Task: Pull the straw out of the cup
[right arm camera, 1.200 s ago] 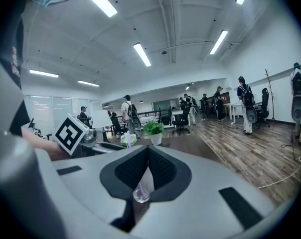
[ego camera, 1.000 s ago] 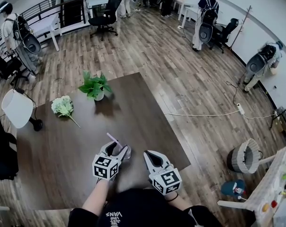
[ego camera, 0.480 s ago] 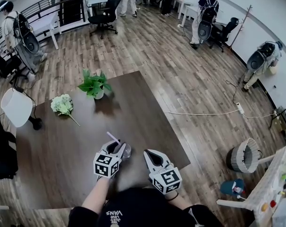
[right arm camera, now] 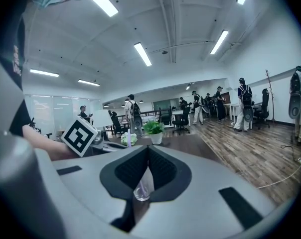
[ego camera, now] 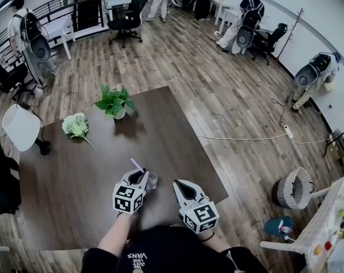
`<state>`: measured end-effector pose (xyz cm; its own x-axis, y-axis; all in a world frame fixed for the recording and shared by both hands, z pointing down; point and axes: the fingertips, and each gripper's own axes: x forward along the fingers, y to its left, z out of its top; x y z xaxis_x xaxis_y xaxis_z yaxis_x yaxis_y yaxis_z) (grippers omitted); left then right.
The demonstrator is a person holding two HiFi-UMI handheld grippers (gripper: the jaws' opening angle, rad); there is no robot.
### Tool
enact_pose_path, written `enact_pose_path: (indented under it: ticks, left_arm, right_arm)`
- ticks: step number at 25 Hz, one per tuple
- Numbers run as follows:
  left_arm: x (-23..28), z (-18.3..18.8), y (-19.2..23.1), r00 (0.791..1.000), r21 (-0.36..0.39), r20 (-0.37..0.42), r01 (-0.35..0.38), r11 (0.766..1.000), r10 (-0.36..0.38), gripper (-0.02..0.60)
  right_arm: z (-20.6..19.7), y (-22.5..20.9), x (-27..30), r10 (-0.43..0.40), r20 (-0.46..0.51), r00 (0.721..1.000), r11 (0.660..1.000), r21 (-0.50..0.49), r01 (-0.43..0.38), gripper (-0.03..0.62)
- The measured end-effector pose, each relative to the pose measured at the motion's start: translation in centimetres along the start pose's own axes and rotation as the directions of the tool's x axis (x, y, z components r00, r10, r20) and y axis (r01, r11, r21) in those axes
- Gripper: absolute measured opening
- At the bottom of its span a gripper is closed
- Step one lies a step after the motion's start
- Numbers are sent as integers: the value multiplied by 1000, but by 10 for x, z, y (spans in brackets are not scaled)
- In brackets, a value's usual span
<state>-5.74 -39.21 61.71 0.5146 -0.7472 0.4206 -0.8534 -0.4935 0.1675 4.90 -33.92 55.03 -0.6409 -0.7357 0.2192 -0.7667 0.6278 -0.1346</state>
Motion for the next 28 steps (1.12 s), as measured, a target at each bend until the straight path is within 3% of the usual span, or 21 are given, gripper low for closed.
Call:
enact_pose_path:
  ticks: [28]
  left_arm:
    - [-36, 35, -14, 994, 32, 104, 20, 999, -23, 37]
  right_arm:
    - [0, 18, -12, 5, 20, 1000, 1000, 5, -5, 17]
